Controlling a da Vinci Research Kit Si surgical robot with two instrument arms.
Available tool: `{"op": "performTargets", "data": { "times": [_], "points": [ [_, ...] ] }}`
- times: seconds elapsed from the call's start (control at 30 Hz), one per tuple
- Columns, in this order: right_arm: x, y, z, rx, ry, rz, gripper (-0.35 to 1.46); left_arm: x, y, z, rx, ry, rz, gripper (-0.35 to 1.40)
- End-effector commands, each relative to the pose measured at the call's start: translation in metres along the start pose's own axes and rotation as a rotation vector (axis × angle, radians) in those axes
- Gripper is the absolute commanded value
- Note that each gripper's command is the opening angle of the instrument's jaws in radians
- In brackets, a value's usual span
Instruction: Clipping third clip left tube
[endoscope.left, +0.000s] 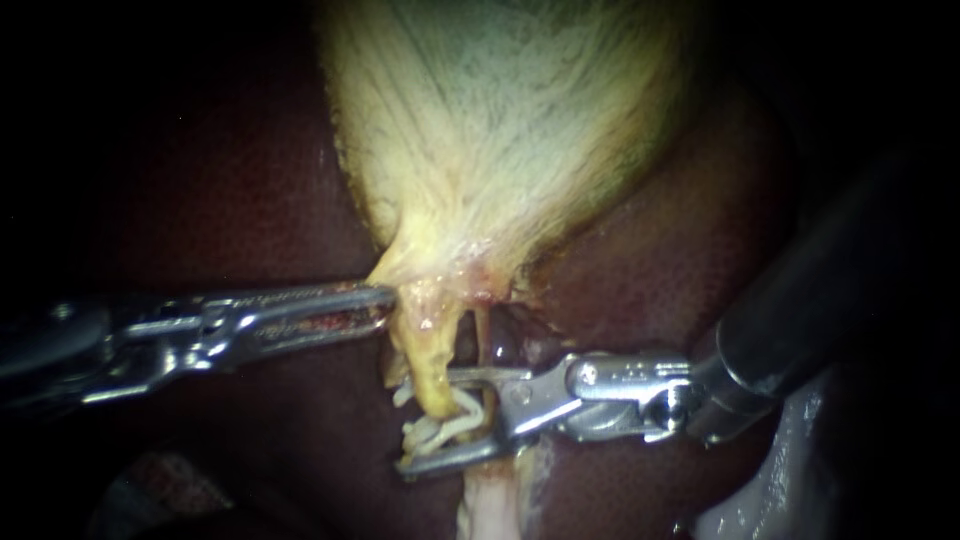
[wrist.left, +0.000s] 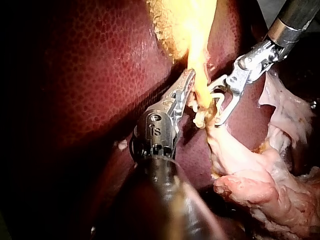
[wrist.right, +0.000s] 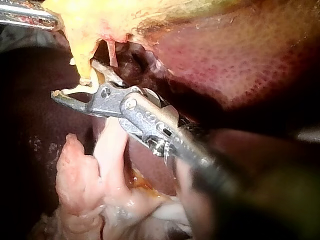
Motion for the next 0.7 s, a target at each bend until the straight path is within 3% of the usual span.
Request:
{"op": "performTargets", "data": {
  "times": [0.03,0.3,0.57,0.63,0.7],
  "points": [
    [0.0004,0.0002,-0.0003,-0.005,0.007,0.002,0.58,0.0,0.0,0.0,-0.001,0.0,0.0,-0.35],
    [0.0038,0.001,-0.0022,-0.031,0.024,0.033,0.56,0.0001,-0.0001,0.0002,0.0,0.0,0.0,-0.35],
    [0.004,0.0013,-0.0025,-0.033,0.025,0.036,0.49,0.0002,-0.0002,0.0004,0.002,0.001,0.0,-0.35],
    [0.0038,0.0014,-0.0028,-0.031,0.025,0.035,0.28,0.0002,-0.0002,0.0004,0.002,0.0,0.0,-0.35],
    [0.0034,0.0014,-0.0034,-0.033,0.025,0.035,-0.15,0.0002,-0.0002,0.0005,0.002,0.0,0.0,-0.35]
  ]
}}
